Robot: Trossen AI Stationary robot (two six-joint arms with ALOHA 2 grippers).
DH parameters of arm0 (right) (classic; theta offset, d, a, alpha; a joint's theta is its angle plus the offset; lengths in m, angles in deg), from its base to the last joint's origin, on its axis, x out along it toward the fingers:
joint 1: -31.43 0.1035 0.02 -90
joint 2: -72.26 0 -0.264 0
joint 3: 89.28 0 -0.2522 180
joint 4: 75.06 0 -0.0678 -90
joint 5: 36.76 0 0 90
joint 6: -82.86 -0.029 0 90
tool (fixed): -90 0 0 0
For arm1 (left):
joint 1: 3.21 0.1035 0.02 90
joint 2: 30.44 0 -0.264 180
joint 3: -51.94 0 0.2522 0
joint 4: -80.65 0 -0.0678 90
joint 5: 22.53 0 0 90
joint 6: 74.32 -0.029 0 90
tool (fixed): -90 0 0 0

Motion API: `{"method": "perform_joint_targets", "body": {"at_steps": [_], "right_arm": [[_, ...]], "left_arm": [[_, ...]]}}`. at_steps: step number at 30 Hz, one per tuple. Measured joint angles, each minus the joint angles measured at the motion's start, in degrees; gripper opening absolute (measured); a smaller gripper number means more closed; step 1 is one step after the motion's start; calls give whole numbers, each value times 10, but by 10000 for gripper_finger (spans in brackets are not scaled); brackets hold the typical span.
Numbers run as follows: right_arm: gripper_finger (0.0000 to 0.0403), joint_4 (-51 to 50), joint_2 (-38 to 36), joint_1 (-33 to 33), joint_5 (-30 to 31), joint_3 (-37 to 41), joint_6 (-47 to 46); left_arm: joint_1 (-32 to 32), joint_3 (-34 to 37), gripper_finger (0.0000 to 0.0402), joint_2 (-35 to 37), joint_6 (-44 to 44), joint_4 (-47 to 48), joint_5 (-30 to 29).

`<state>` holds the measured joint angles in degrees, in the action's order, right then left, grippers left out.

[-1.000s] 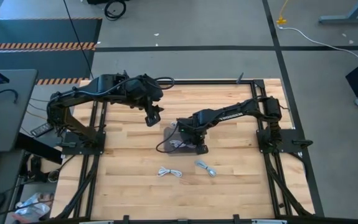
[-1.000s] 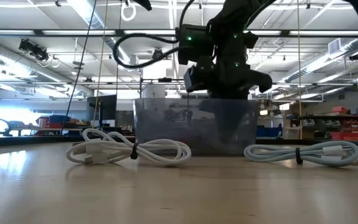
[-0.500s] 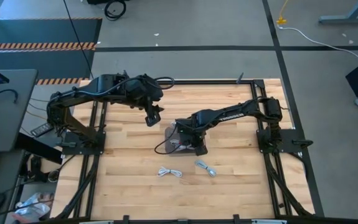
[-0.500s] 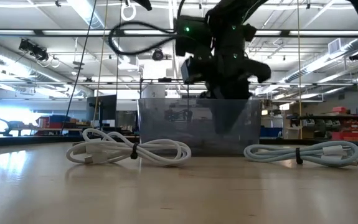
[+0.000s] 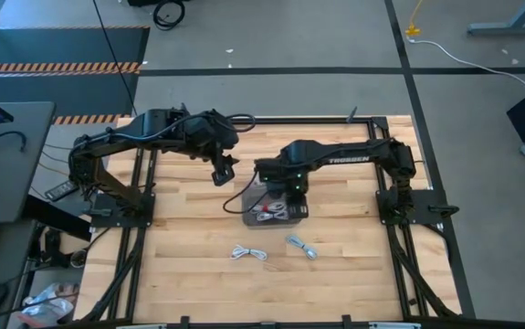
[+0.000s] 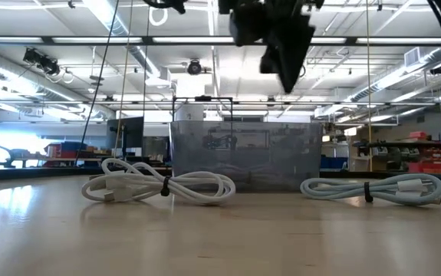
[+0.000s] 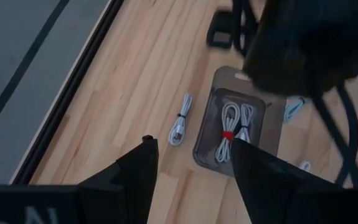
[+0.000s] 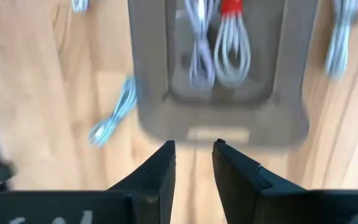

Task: Pick and place USB-C Cables
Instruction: Put the light blue charger cable in the black bin

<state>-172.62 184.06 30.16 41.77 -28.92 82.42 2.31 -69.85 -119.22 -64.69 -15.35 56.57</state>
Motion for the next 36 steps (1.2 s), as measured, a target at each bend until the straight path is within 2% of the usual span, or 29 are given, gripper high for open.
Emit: {"method": "perform_joint_targets", "body": {"at_steps": [5, 12, 15, 21, 24, 31, 36], "right_arm": [[111, -63, -4, 21, -22, -7, -87], [113, -28, -4, 93, -42, -7, -256], [114, 3, -4, 131, -19, -7, -354], [115, 49, -4, 200, 69, -3, -550], [115, 49, -4, 224, 80, 10, -624], [121, 133, -4, 264, 36, 98, -706], [152, 194, -4, 268, 14, 167, -725]], "left_arm": [[0, 0, 206, 6, -4, 16, 0], [0, 0, 206, 19, -16, 33, 0], [0, -1, 206, 27, -29, 32, 0], [0, 0, 206, 32, -58, 43, 0], [0, 0, 206, 35, -72, 47, 0], [0, 0, 206, 34, -78, 51, 1], [0, 0, 206, 34, -77, 51, 7]]}}
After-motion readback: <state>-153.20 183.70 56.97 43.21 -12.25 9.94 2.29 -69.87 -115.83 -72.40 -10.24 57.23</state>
